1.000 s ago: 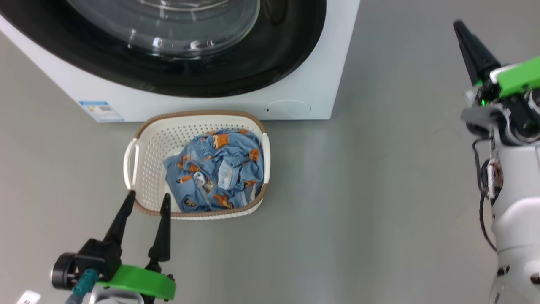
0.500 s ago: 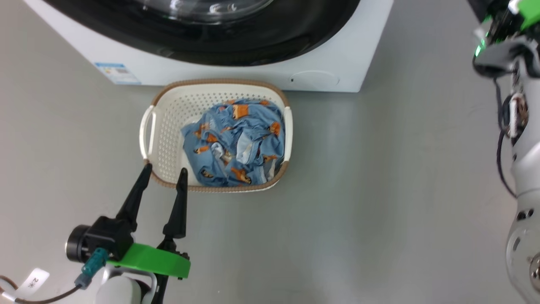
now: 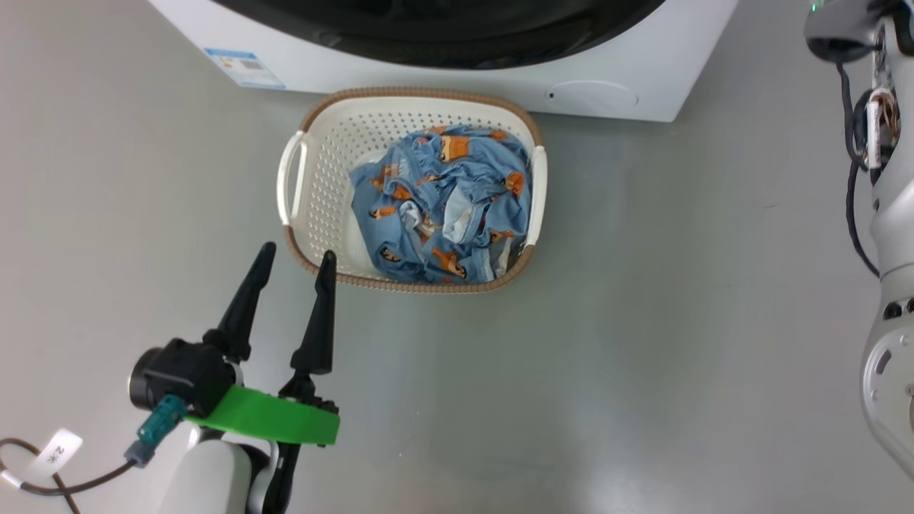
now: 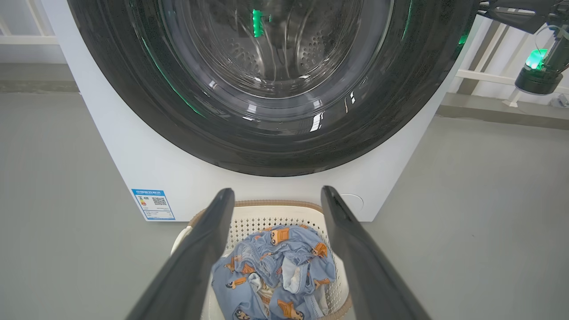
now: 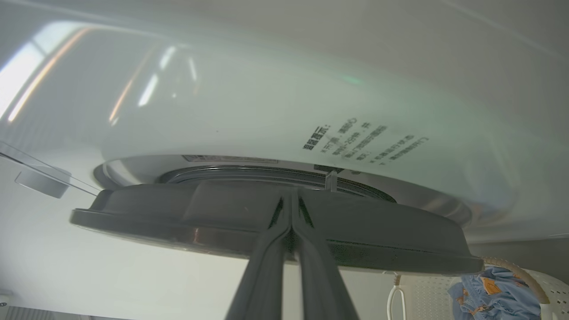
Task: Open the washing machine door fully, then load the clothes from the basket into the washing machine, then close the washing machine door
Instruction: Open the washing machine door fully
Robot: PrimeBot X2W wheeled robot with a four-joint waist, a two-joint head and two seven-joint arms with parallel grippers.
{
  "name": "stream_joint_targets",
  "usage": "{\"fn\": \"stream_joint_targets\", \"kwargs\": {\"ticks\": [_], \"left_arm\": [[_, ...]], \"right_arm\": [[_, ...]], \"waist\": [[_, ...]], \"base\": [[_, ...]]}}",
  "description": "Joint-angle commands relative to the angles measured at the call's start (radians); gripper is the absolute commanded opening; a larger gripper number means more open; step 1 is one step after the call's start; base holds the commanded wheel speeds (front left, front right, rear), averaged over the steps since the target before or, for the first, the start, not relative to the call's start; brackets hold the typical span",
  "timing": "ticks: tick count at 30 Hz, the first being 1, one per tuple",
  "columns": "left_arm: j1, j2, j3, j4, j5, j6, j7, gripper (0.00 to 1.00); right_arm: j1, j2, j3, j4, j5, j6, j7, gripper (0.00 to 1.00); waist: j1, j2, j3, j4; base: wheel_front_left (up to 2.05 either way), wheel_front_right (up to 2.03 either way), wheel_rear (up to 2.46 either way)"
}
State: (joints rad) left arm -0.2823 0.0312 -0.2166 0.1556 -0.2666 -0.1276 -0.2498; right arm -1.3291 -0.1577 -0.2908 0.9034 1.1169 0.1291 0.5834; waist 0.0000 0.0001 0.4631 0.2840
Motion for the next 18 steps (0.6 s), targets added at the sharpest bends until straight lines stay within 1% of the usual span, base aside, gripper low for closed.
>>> {"fn": "stream_joint_targets", "kwargs": {"ticks": [1, 18], "left_arm": [[-0.025, 0.019, 0.024, -0.033, -0.016, -0.003, -0.012, 1.00], [-0.047, 0.019, -0.002, -0.047, -0.060, -0.002, -0.012, 1.00]], "right_arm": [[-0.059, 0.027, 0.005, -0.016, -0.020, 0.002, -0.004, 0.00], [-0.191, 0.047, -0.016, 0.059, -0.143, 0.002, -0.028, 0.00]], "waist": [[0.0000, -0.0001, 0.027, 0.022], [0.0000, -0.0001, 0.076, 0.065]], "base": [[0.00, 0.00, 0.00], [0.00, 0.00, 0.00]]}}
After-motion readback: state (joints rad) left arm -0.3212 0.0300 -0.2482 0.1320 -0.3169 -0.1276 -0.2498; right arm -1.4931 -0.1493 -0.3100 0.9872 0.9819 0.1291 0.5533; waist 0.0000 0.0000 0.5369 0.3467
